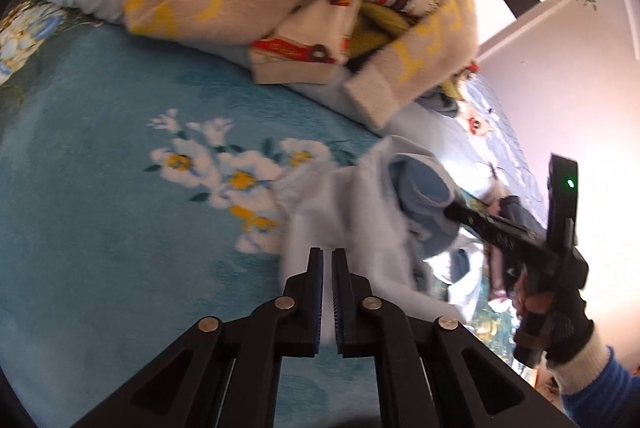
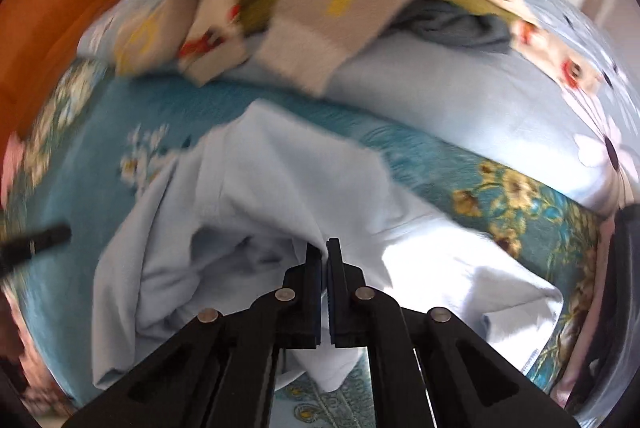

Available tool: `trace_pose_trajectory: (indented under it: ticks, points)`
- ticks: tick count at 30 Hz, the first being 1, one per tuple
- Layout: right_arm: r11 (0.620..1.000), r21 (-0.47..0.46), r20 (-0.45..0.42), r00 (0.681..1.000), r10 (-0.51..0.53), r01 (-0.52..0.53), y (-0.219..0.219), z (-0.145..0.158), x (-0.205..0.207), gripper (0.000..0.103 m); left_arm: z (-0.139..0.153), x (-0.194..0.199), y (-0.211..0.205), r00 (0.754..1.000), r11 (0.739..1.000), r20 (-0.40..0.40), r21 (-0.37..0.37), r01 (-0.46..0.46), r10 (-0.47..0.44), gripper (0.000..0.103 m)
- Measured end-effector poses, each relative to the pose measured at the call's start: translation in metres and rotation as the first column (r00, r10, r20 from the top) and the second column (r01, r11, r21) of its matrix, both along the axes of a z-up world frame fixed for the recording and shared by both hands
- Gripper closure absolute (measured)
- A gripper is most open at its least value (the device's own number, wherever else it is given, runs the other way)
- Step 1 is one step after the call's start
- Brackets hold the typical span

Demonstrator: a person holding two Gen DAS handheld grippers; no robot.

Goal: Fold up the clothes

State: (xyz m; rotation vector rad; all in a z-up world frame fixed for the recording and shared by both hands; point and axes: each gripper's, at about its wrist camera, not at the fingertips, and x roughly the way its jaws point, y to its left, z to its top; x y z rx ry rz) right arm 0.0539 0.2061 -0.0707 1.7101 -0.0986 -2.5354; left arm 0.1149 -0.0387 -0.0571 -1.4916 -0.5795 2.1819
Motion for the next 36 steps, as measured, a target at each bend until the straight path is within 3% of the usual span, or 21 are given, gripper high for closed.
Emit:
trace_pose_trajectory:
  ticks: [2, 4, 7, 10, 14, 15, 17, 18, 22, 26, 29, 32, 36]
  points:
    - [0.998, -0.014, -0.040, 0.997, -0.059, 0.059, 0.020, 0.015, -0.001, 0.101, 0.006, 0.005, 0.021, 1.000, 1.000, -0.010, 0.009, 0.024, -0.024, 0.050]
    - [0.994, -0.031, -0.085, 0.991, -0.105, 0.103, 0.038, 0.034, 0.000, 0.101, 0.006, 0.011, 0.045, 0.998, 0.998, -0.018, -0.037, 0.052, -0.053, 0.041]
    - [0.989, -0.049, -0.153, 0.977, -0.148, 0.142, 0.055, 0.062, 0.008, 0.101, -0.004, 0.021, 0.083, 0.993, 0.974, -0.018, -0.195, 0.115, -0.120, 0.041]
    - [0.983, -0.078, -0.222, 0.958, -0.180, 0.166, 0.059, 0.088, 0.015, 0.101, -0.022, 0.029, 0.110, 0.980, 0.911, 0.012, -0.365, 0.191, -0.200, 0.041]
    - [0.980, -0.116, -0.302, 0.934, -0.191, 0.163, 0.066, 0.125, 0.027, 0.101, -0.031, 0.037, 0.120, 0.971, 0.850, 0.026, -0.478, 0.222, -0.239, 0.042]
    - [0.980, -0.118, -0.319, 0.929, -0.188, 0.158, 0.067, 0.133, 0.031, 0.101, -0.032, 0.038, 0.117, 0.974, 0.850, 0.023, -0.483, 0.207, -0.224, 0.044]
    - [0.982, -0.112, -0.355, 0.917, -0.180, 0.150, 0.066, 0.148, 0.037, 0.101, -0.031, 0.037, 0.103, 0.984, 0.875, 0.028, -0.454, 0.168, -0.175, 0.080]
    - [0.983, -0.112, -0.370, 0.912, -0.178, 0.146, 0.066, 0.155, 0.040, 0.101, -0.028, 0.037, 0.094, 0.989, 0.888, 0.029, -0.438, 0.141, -0.143, 0.087]
    - [0.985, -0.114, -0.411, 0.896, -0.168, 0.132, 0.067, 0.177, 0.054, 0.101, 0.006, 0.038, 0.066, 0.994, 0.906, -0.069, -0.420, 0.052, -0.090, 0.094]
    - [0.988, -0.092, -0.462, 0.873, -0.154, 0.125, 0.064, 0.201, 0.068, 0.101, 0.062, 0.030, 0.038, 0.975, 0.911, -0.214, -0.411, -0.033, -0.062, 0.095]
    - [0.987, -0.108, -0.510, 0.845, -0.161, 0.122, 0.066, 0.227, 0.077, 0.101, 0.116, 0.026, 0.023, 0.939, 0.903, -0.338, -0.420, -0.088, -0.066, 0.095]
    - [0.988, -0.103, -0.571, 0.807, -0.152, 0.113, 0.062, 0.260, 0.091, 0.101, 0.173, 0.032, 0.005, 0.887, 0.902, -0.456, -0.409, -0.141, -0.068, 0.095]
    - [0.992, -0.093, -0.643, 0.755, -0.129, 0.090, 0.051, 0.298, 0.122, 0.101, 0.227, 0.060, -0.017, 0.831, 0.911, -0.553, -0.373, -0.178, -0.064, 0.095]
